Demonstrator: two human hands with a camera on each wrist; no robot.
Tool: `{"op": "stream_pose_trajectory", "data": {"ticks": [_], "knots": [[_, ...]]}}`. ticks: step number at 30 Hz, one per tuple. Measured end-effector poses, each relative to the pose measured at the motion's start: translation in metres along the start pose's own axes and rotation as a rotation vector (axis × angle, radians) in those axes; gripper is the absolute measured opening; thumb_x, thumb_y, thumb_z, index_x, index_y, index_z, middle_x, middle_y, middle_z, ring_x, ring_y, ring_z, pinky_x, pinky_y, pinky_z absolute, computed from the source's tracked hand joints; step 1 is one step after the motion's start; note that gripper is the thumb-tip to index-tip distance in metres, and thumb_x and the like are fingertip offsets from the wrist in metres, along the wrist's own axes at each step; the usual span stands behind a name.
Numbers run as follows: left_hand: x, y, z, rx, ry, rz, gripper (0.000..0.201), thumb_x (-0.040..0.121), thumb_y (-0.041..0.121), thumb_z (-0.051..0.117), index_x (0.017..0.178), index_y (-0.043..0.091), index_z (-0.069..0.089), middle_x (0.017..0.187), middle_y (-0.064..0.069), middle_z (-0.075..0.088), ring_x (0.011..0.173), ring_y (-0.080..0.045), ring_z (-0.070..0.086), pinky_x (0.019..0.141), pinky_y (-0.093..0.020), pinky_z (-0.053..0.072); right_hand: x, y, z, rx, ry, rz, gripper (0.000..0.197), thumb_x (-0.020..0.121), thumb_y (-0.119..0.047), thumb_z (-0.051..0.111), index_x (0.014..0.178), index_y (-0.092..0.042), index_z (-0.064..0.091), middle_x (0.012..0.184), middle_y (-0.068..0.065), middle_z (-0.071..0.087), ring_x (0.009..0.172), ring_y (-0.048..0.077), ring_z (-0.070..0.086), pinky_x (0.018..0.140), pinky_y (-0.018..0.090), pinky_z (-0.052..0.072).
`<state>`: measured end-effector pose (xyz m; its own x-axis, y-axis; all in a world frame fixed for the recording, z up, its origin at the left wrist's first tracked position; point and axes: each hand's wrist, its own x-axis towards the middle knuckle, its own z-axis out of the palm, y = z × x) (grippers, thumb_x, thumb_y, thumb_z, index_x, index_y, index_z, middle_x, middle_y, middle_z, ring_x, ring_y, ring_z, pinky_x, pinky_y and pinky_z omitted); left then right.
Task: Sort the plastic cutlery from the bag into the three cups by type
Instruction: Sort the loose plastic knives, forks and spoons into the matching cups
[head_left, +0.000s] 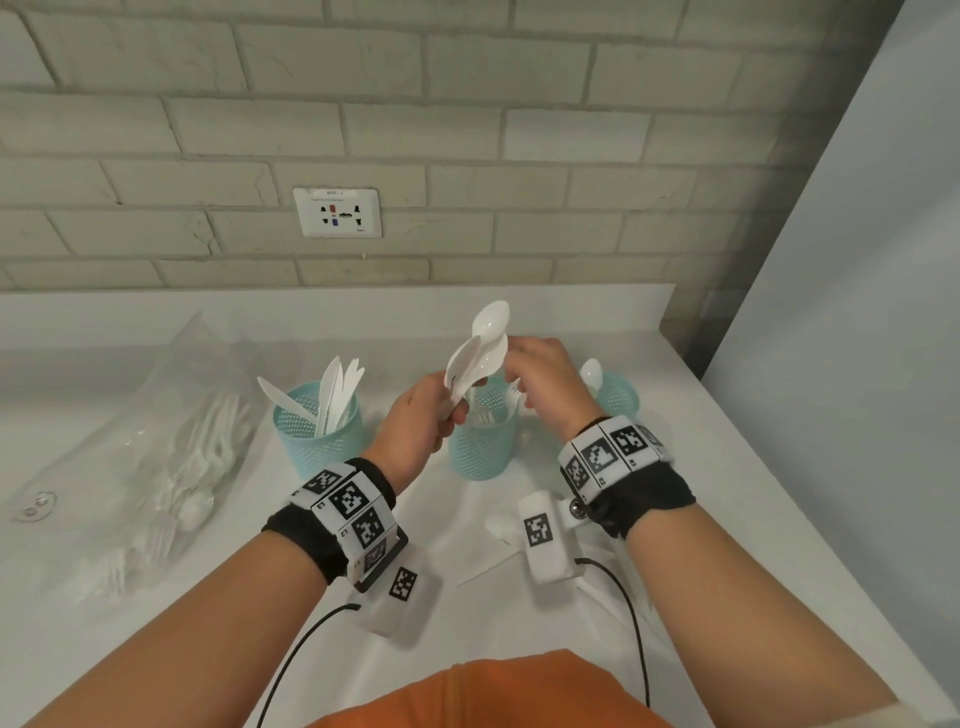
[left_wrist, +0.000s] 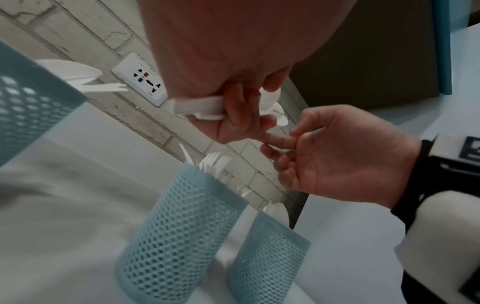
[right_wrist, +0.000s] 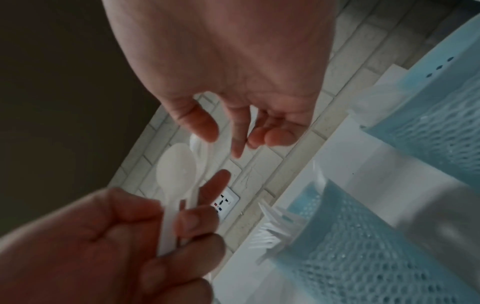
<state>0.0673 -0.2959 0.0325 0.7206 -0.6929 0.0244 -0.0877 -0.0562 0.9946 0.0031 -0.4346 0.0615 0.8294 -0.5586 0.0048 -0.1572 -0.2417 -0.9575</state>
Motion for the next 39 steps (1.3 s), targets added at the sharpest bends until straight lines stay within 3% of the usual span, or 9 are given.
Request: {"op": "stream_pose_trajectory", "data": {"ticks": [3, 10, 14, 21, 25, 28, 31, 36, 39], "knots": [[0.001, 0.005, 0.011, -0.033, -0.059, -0.006, 0.036, 0.087, 0.025, 0.027, 0.093, 0.003, 0.055, 0.055, 0.008, 0.044, 0.046, -0.006, 0.028, 0.043, -0.017, 0.026, -0.01, -0.004, -0.005, 0.064, -0.098, 0.028, 0.006, 0.087, -0.023, 0.055, 0.083, -0.02, 0.058, 0.095, 0.001, 0.052, 0.077, 0.012, 0.047, 0.071, 0.029, 0.038], [0.0, 0.006, 0.039, -0.076, -0.198, 0.02, 0.027, 0.103, 0.022, 0.029, 0.088, 0.013, 0.05, 0.068, 0.0, 0.045, 0.048, -0.007, 0.034, 0.044, -0.018, 0.028, -0.016, 0.014, -0.019, 0.055, -0.14, -0.028, 0.029, 0.087, -0.05, 0.058, 0.084, -0.022, 0.065, 0.063, -0.007, 0.059, 0.063, 0.006, 0.052, 0.062, 0.022, 0.039], [0.004, 0.005, 0.056, -0.003, -0.163, 0.047, 0.031, 0.102, 0.035, 0.031, 0.089, 0.021, 0.055, 0.067, -0.002, 0.045, 0.046, -0.009, 0.037, 0.042, -0.019, 0.03, -0.018, 0.013, -0.028, 0.093, -0.032, -0.079, 0.026, 0.098, -0.029, 0.048, 0.089, -0.012, 0.065, 0.066, -0.007, 0.06, 0.052, -0.009, 0.056, 0.053, 0.003, 0.04], [0.008, -0.006, 0.059, 0.269, -0.144, -0.011, 0.032, 0.099, 0.038, 0.041, 0.104, 0.017, 0.064, 0.08, 0.002, 0.064, 0.057, -0.009, 0.056, 0.054, -0.013, 0.046, -0.004, 0.004, -0.084, -0.008, 0.291, -0.086, 0.029, 0.098, -0.037, 0.044, 0.088, -0.016, 0.06, 0.051, 0.001, 0.045, 0.038, 0.01, 0.041, 0.044, 0.021, 0.038], [0.004, -0.024, 0.057, 0.499, -0.134, -0.045, 0.025, 0.093, 0.04, 0.051, 0.09, 0.018, 0.061, 0.082, 0.004, 0.068, 0.068, -0.014, 0.063, 0.071, -0.03, 0.053, 0.011, 0.01, -0.103, -0.173, 0.442, -0.153, 0.026, 0.098, -0.035, 0.043, 0.092, -0.013, 0.057, 0.067, 0.01, 0.057, 0.045, 0.014, 0.055, 0.049, 0.02, 0.047], [-0.004, -0.033, 0.057, 0.815, -0.224, -0.131, 0.031, 0.089, 0.05, 0.053, 0.082, 0.02, 0.06, 0.084, 0.004, 0.069, 0.079, -0.017, 0.064, 0.078, -0.033, 0.05, 0.028, 0.032, -0.101, -0.315, 0.442, -0.094, 0.034, 0.095, -0.039, 0.043, 0.101, -0.01, 0.058, 0.093, 0.021, 0.063, 0.074, 0.035, 0.064, 0.077, 0.04, 0.055], [-0.013, -0.04, 0.055, 1.138, -0.318, -0.233, 0.04, 0.081, 0.062, 0.055, 0.077, 0.023, 0.062, 0.084, 0.004, 0.066, 0.082, -0.016, 0.061, 0.072, -0.03, 0.047, 0.032, 0.055, -0.092, -0.401, 0.367, 0.05, 0.034, 0.094, -0.036, 0.046, 0.104, -0.006, 0.058, 0.104, 0.02, 0.063, 0.082, 0.037, 0.064, 0.082, 0.048, 0.054], [-0.025, -0.054, 0.054, 1.334, -0.446, -0.286, 0.048, 0.073, 0.068, 0.06, 0.072, 0.019, 0.057, 0.077, 0.005, 0.06, 0.081, -0.017, 0.058, 0.069, -0.028, 0.043, 0.022, 0.069, -0.093, -0.31, 0.265, 0.183, 0.042, 0.082, -0.028, 0.068, 0.119, -0.011, 0.058, 0.122, 0.013, 0.053, 0.083, 0.027, 0.063, 0.061, 0.03, 0.056], [-0.03, -0.06, 0.056, 1.293, -0.46, -0.288, 0.036, 0.076, 0.057, 0.064, 0.076, 0.021, 0.059, 0.083, 0.004, 0.062, 0.082, -0.017, 0.057, 0.072, -0.027, 0.043, 0.003, 0.066, -0.094, -0.213, 0.366, 0.142, 0.052, 0.078, -0.031, 0.071, 0.123, -0.016, 0.049, 0.123, 0.008, 0.042, 0.092, 0.017, 0.052, 0.078, 0.029, 0.05]]}}
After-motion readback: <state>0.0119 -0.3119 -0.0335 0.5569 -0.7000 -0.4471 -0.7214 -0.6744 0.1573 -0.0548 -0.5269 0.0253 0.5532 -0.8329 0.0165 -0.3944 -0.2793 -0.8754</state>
